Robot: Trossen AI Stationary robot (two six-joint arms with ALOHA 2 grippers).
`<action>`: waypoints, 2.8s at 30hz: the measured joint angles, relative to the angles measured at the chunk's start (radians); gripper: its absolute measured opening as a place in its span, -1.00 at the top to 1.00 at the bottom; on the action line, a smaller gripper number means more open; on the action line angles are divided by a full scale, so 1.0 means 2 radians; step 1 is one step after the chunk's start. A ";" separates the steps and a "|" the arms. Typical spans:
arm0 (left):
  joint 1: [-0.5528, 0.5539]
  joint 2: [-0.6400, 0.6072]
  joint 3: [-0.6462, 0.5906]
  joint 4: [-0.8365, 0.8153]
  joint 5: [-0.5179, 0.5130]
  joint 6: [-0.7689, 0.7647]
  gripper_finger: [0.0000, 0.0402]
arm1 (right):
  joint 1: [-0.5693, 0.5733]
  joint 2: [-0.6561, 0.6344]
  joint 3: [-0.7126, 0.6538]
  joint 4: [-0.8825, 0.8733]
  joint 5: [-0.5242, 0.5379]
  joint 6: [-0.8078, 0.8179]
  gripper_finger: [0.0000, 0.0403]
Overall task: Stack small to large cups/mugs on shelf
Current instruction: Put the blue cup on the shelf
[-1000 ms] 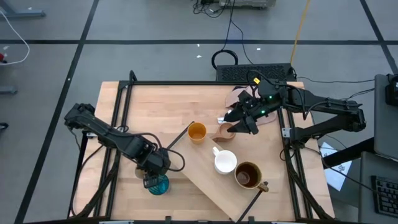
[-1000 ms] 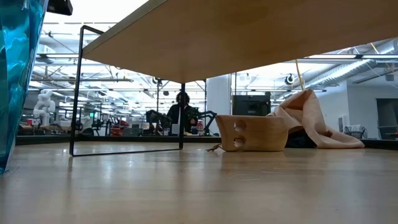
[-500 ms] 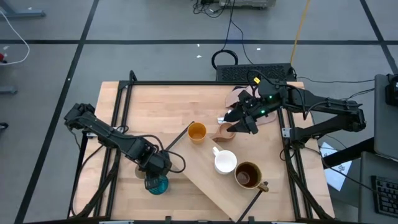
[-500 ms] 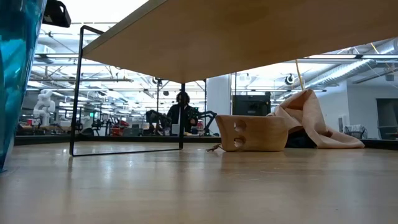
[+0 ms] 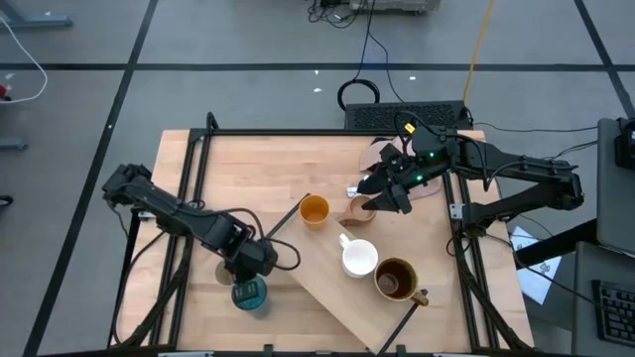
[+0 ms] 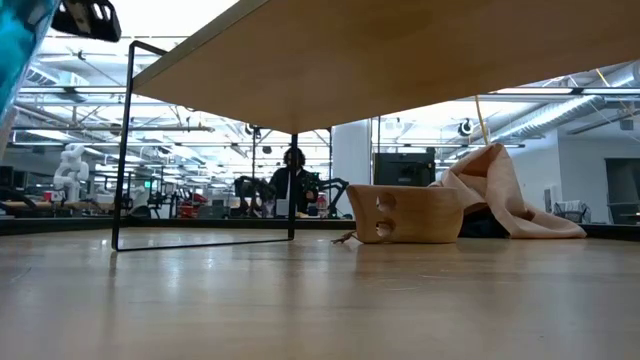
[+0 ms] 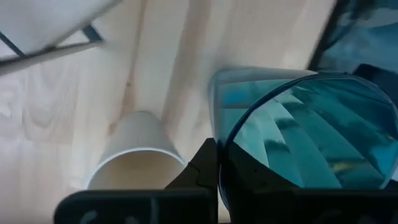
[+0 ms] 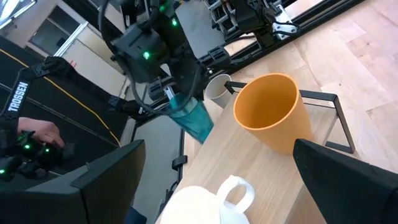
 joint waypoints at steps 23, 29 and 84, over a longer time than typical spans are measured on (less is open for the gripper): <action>0.088 -0.002 0.283 0.004 0.012 0.036 0.99 | 0.011 0.000 0.000 0.021 -0.041 0.026 -0.99; 0.102 -0.002 0.309 0.004 0.004 0.048 0.99 | 0.026 0.000 0.000 0.031 -0.041 0.032 -0.99; 0.081 0.012 0.310 0.220 0.043 0.045 0.98 | 0.230 0.000 0.000 0.273 0.105 -0.067 -0.99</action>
